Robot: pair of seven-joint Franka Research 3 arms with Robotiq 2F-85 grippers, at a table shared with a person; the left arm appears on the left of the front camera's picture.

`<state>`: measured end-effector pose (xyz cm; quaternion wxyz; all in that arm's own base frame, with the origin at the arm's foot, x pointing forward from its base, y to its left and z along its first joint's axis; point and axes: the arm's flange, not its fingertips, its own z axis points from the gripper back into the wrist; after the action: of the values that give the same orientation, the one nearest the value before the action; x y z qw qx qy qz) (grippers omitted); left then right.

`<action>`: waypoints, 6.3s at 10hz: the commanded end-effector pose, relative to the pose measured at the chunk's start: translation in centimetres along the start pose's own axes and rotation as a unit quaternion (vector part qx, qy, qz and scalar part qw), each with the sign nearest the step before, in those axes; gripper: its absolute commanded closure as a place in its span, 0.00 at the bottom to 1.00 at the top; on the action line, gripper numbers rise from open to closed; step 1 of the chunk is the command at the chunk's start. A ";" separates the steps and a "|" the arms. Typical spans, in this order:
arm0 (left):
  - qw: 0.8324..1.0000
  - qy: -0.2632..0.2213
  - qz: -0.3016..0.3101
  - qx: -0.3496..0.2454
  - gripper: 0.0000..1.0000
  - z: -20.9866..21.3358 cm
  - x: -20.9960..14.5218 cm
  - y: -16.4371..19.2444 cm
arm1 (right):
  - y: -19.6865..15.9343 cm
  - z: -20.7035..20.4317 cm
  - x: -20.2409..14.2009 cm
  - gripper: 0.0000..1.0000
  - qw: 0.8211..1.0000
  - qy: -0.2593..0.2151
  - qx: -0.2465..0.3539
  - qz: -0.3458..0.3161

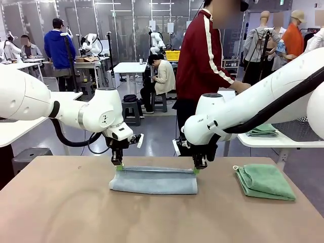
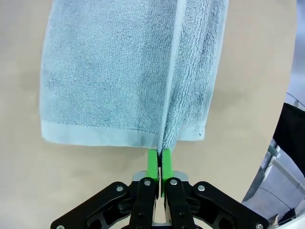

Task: Fold the towels and place them in the basket.
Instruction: When a person lays out a Towel with hook on the table, fold it in half twice.

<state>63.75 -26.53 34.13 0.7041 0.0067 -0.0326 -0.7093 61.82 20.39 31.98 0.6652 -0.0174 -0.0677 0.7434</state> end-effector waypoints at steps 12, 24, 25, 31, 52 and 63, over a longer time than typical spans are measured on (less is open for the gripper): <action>0.996 -0.011 -0.004 0.086 0.15 4.7 -2.3 -0.7 | -0.2 3.7 0.8 0.37 0.998 -0.010 -0.069 0.008; 0.959 -0.273 0.033 0.073 0.15 15.8 -14.7 -9.8 | 16.1 24.4 1.0 0.37 0.814 -0.094 -0.021 -0.573; 0.955 -0.287 0.034 0.069 0.15 15.5 -15.1 -10.0 | 18.0 24.5 0.5 0.37 0.796 -0.122 -0.050 -0.590; 0.947 -0.308 0.064 0.070 0.15 15.5 -15.0 -11.3 | 23.2 20.3 -12.6 0.37 0.699 -0.329 0.076 -0.630; 0.894 -0.446 0.013 0.051 0.15 11.9 -21.7 -12.4 | 9.8 8.4 -5.2 0.37 0.614 -0.138 0.123 -0.767; 0.894 -0.446 0.013 0.051 0.15 11.9 -21.7 -12.4 | 5.7 -0.5 0.9 0.37 0.600 -0.037 0.014 -0.799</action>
<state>50.87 -4.33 44.53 0.6231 -0.2745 -0.3768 -0.6280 55.34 19.54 30.98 0.9914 0.1000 -0.0507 -0.0679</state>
